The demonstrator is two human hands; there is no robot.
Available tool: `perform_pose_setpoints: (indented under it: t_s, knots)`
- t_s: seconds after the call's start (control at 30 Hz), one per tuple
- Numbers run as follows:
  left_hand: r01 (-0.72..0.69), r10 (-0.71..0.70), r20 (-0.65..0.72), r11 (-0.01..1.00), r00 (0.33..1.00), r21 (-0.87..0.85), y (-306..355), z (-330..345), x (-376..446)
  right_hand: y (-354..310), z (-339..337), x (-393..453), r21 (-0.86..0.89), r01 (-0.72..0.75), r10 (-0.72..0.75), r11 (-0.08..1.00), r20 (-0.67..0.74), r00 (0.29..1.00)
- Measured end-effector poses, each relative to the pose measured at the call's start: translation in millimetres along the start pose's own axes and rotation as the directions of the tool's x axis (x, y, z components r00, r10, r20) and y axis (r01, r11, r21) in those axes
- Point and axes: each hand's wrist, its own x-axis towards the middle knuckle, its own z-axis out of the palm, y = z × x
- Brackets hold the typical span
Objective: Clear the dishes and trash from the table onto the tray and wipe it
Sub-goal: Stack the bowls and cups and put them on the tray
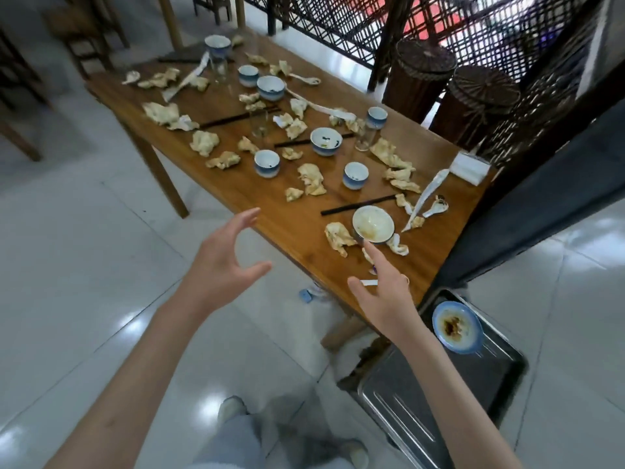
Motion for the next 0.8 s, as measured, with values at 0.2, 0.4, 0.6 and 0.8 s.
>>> perform_pose_setpoints:
  t_s: [0.2, 0.4, 0.6, 0.8]
  knots:
    - [-0.022, 0.024, -0.043, 0.999, 0.999, 0.040, -53.1, -93.9, 43.8, -70.1, 50.4, 51.5, -0.016, -0.037, 0.036, 0.999, -0.048, 0.998]
    - [-0.058, 0.060, -0.041, 0.997, 0.997, 0.056, -92.9, -143.3, 107.6, -119.3, 86.4, 124.5, -0.038, -0.035, 0.033, 0.999, -0.056, 0.998]
    - [-0.084, 0.088, -0.052, 0.993, 0.995, 0.080, -131.7, -173.5, 202.4, -153.9, 112.6, 231.2, -0.040, 0.024, -0.027, 0.999, -0.060, 0.998]
    - [-0.039, 0.047, -0.091, 0.995, 0.995, 0.092, -174.9, -208.1, 339.5, -191.1, 125.6, 375.0, -0.054, 0.037, -0.040, 0.998, -0.048, 0.998]
